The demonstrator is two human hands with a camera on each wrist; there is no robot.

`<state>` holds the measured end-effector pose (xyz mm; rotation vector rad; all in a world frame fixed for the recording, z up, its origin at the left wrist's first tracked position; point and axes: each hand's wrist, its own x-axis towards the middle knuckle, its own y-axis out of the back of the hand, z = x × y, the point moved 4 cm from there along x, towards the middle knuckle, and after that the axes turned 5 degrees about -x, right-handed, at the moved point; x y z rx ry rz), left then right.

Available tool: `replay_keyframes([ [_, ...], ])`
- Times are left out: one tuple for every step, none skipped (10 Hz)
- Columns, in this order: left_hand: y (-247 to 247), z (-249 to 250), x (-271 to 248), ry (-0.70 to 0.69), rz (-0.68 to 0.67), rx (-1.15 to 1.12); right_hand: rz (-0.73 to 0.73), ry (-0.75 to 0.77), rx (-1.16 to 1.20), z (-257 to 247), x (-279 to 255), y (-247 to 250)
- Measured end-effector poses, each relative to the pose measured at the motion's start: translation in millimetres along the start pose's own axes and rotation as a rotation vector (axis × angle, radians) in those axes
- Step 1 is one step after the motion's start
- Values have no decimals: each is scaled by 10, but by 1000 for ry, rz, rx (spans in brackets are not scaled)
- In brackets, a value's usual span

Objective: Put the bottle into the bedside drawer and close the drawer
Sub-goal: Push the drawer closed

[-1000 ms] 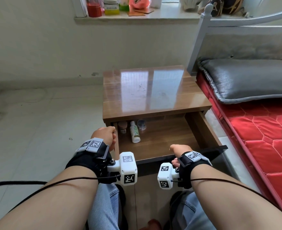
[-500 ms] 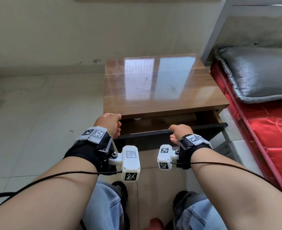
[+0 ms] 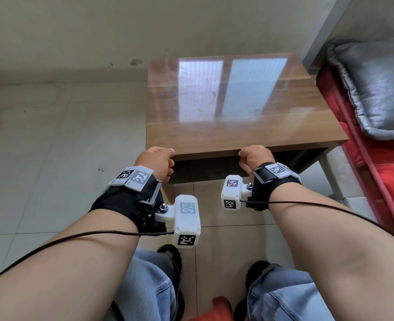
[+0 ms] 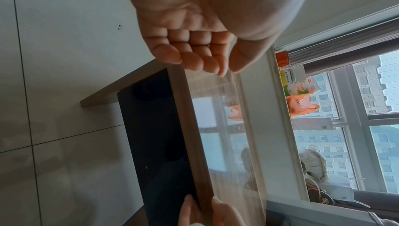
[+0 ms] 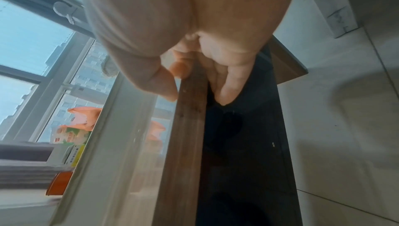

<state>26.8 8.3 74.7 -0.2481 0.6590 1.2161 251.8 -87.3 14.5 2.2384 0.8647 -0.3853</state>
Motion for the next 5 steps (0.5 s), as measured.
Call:
replay_keyframes([
  [10,14,14,-8,-2,-13,-69,-61,214,-11,-27,-89],
  [17,36,-11,-22,-6,-17,-37,-120,198,35,-69,-72],
  [37,62,-76,-53,-10,-35,-31,-97,175,-3,-187,-23],
  [47,116,-173,-89,-25,-58,-18,-47,163,-138,-303,121],
  [113,263,-344,-181,0,-129,-41,101,265,-431,-497,290],
])
